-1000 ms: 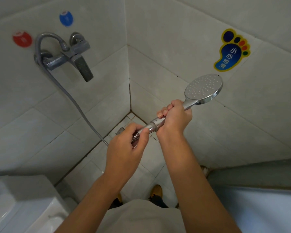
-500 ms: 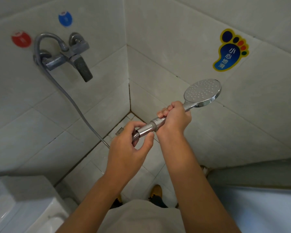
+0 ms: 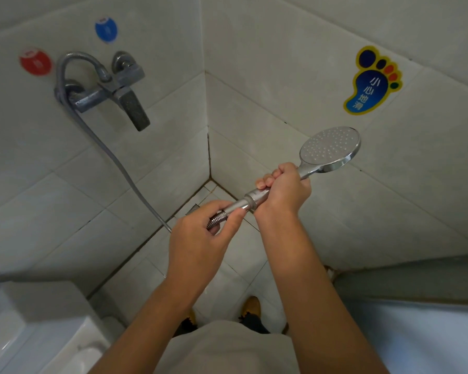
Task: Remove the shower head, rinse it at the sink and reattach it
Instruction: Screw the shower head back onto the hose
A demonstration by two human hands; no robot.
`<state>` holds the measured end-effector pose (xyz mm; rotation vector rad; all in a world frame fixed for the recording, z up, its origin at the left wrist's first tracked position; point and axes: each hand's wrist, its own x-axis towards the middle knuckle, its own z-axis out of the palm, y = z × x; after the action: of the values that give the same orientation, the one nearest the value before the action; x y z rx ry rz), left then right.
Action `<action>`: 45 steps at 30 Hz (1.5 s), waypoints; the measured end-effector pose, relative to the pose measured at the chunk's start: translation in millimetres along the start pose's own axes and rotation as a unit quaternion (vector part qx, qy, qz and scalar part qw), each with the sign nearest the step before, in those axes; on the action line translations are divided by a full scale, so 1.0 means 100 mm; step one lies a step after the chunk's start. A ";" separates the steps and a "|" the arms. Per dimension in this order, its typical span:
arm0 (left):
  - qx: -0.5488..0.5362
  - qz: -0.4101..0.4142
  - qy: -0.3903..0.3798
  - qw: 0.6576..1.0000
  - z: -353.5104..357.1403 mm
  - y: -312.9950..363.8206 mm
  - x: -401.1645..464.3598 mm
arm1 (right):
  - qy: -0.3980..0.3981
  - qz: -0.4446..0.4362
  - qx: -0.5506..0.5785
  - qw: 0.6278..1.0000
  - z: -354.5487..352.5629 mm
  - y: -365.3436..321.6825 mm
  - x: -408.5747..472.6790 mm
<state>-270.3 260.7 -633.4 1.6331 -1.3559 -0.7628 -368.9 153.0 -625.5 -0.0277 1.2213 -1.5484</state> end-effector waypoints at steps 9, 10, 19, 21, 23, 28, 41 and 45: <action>0.016 0.002 -0.004 1.000 0.04 0.01 0.02 | -0.003 0.004 -0.003 1.000 0.04 0.01 -0.02; 0.014 -0.004 -0.002 1.000 0.05 0.01 0.02 | -0.004 0.005 -0.001 1.000 0.05 0.02 -0.03; 0.034 -0.014 -0.006 0.999 0.05 0.02 0.04 | -0.009 -0.026 -0.014 1.000 0.08 0.02 -0.04; 0.028 -0.010 -0.009 1.000 0.05 -0.01 0.04 | -0.006 -0.027 -0.015 0.999 0.08 0.01 -0.04; 0.021 0.004 -0.013 1.000 0.06 -0.03 0.04 | -0.002 -0.024 -0.015 1.000 0.07 0.00 -0.03; 0.018 0.016 -0.019 1.000 0.06 -0.02 0.04 | -0.004 -0.010 -0.004 1.000 0.07 0.00 -0.01; 0.031 0.051 -0.018 0.998 0.03 -0.06 0.08 | -0.011 -0.006 -0.012 1.000 0.08 0.02 -0.02; 0.036 0.037 -0.023 0.998 0.02 -0.04 0.06 | -0.011 -0.010 -0.011 1.000 0.10 0.03 -0.03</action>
<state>-268.6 254.3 -637.5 1.6197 -1.4833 -0.7203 -360.1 148.7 -621.5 -0.0722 1.2248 -1.5482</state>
